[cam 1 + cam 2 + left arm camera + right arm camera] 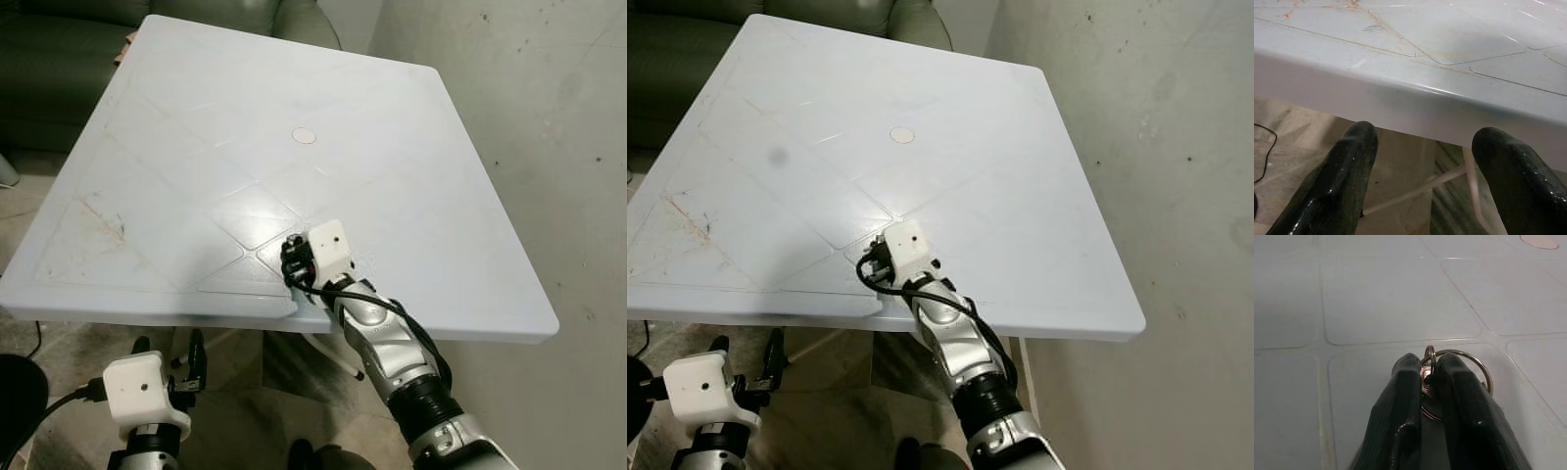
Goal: Hang keys on a hook
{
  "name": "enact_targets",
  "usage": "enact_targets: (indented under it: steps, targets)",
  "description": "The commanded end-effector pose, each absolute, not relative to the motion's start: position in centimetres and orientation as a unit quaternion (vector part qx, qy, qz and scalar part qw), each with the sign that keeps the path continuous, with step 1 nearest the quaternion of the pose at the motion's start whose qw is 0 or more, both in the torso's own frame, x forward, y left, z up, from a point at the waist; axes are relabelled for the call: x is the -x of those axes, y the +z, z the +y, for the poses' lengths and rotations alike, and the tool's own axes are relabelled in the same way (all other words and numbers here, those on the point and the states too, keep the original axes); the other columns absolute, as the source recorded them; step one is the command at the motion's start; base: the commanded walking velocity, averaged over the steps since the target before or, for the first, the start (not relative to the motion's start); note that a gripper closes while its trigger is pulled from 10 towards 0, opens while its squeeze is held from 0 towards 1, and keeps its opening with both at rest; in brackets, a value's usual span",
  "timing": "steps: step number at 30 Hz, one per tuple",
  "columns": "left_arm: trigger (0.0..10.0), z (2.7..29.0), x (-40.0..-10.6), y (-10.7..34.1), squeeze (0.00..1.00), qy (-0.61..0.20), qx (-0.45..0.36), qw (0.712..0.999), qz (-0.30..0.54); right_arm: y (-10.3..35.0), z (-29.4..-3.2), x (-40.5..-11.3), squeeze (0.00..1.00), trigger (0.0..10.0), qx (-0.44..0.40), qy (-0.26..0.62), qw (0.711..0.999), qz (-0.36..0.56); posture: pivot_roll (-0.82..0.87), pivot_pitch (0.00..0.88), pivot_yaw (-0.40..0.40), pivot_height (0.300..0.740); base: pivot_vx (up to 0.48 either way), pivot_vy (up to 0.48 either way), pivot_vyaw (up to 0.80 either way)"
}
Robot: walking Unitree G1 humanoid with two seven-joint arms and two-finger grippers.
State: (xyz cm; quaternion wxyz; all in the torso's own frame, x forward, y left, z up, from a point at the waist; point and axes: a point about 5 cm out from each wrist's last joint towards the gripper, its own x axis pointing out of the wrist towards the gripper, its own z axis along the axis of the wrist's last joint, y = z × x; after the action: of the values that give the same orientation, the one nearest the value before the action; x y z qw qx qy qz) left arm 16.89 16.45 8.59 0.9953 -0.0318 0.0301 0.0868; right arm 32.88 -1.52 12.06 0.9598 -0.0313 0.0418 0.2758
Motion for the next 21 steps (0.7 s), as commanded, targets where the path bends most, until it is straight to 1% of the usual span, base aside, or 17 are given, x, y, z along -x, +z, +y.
enact_targets:
  steps: [1,12,14,16,20,21]
  targets:
    - [10.0,16.4,-16.7,8.8,0.0,0.091,0.037,0.995,0.03,13.4,0.0,-32.9,0.0,0.0,0.02,0.288,0.957,0.022,0.16,0.194,-0.188,0.74,0.0,0.0,0.0]
    - [10.0,16.5,-17.0,8.9,0.0,0.092,0.036,0.995,0.026,13.8,-0.3,-33.2,0.0,0.0,0.02,0.277,0.961,0.013,0.15,0.188,-0.187,0.74,0.0,0.0,0.0]
    - [10.0,16.5,-17.1,8.9,0.0,0.091,0.036,0.995,0.026,13.9,-0.6,-33.4,0.0,0.0,0.018,0.271,0.962,0.01,0.15,0.179,-0.185,0.74,0.0,0.0,0.0]
    - [10.0,16.5,-17.5,8.9,0.0,0.089,0.035,0.995,0.022,14.5,-1.6,-33.9,0.0,0.0,0.006,0.252,0.968,0.003,0.14,0.172,-0.182,0.74,0.0,0.0,0.0]
    - [10.0,16.6,-17.8,8.9,0.0,0.088,0.035,0.995,0.019,14.7,-2.1,-34.2,0.0,0.0,-0.001,0.24,0.971,0.002,0.13,0.162,-0.178,0.74,0.0,0.0,0.0]
    - [10.0,16.6,-18.3,9.0,0.0,0.086,0.035,0.996,0.015,15.0,-2.7,-34.5,0.0,0.0,-0.013,0.229,0.973,0.003,0.13,0.156,-0.175,0.74,0.0,0.0,0.0]
